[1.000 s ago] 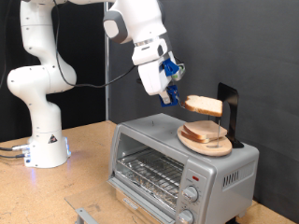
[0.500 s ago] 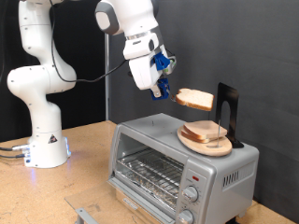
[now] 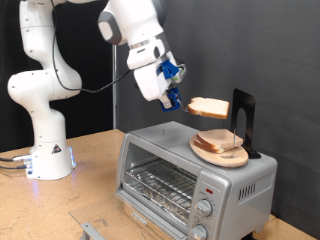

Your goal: Make a piece of toast with the oven

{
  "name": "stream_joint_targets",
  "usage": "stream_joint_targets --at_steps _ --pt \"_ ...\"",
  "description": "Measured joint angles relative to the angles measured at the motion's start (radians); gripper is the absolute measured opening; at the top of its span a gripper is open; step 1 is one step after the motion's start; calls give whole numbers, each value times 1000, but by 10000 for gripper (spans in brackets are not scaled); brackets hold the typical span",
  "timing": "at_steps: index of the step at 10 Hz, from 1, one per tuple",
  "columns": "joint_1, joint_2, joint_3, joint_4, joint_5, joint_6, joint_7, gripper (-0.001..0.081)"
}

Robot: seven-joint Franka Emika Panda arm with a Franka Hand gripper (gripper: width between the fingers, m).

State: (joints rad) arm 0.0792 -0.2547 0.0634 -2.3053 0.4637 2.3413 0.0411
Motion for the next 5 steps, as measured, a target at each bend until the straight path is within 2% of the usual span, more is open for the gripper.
stream_joint_targets --at_steps 2,5 --pt "-1 -66 -41 -72 61 11 -84 412" --pt "-10 -175 -109 -169 70 -6 -150 412"
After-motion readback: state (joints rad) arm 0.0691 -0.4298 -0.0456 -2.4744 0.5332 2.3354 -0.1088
